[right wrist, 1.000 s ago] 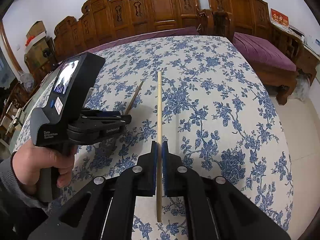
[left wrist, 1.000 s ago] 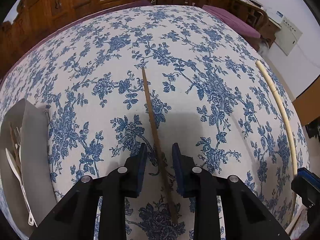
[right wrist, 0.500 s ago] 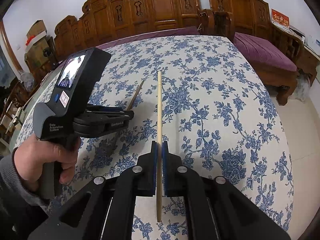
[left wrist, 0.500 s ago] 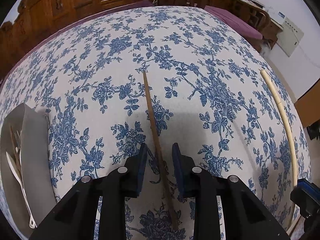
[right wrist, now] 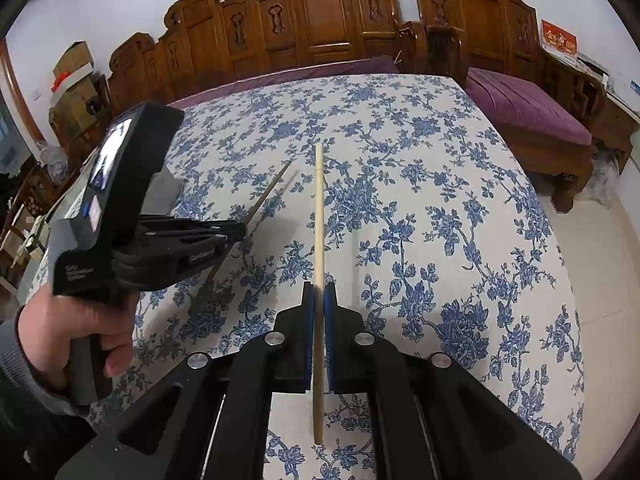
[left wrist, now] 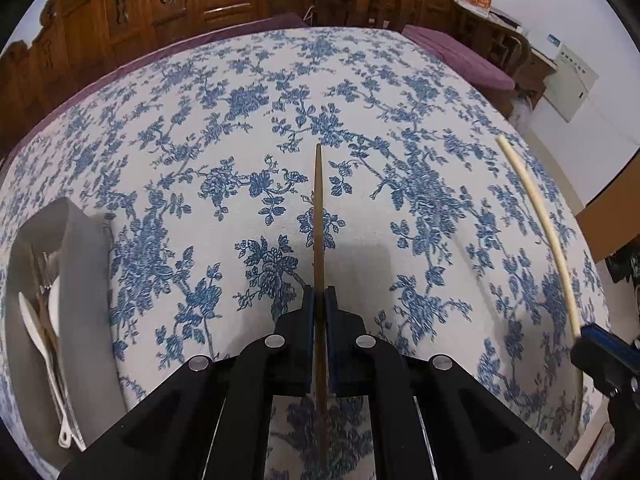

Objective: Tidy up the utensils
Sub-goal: 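Grasp the dark wooden chopstick with the left tool while the right tool holds its chopstick, then carry both chopsticks over the grey tray with the left and right tools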

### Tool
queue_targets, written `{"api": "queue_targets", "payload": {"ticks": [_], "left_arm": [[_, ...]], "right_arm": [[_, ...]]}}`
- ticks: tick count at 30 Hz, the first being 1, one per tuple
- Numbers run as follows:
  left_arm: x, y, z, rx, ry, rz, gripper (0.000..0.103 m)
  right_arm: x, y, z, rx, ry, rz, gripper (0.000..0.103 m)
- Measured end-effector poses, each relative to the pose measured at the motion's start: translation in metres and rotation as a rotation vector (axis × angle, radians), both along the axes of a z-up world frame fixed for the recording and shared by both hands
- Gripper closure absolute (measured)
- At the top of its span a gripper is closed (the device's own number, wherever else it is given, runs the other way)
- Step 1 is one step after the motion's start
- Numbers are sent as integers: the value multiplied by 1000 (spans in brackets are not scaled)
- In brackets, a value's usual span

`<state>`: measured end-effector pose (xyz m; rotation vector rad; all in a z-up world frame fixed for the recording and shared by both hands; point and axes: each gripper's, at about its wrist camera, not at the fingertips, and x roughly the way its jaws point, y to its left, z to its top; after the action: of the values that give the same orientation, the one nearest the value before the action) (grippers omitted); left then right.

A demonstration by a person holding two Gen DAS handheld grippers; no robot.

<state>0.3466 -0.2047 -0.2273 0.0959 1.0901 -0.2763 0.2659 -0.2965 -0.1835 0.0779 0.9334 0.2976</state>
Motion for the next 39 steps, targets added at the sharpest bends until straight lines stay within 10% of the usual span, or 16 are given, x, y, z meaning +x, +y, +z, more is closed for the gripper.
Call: {"api": "queue_targets", "payload": {"ticks": [39], "left_arm": [[-65, 105, 114, -93, -194, -21, 99]], "right_arm": [[2, 102, 55, -6, -94, 117, 97]]}}
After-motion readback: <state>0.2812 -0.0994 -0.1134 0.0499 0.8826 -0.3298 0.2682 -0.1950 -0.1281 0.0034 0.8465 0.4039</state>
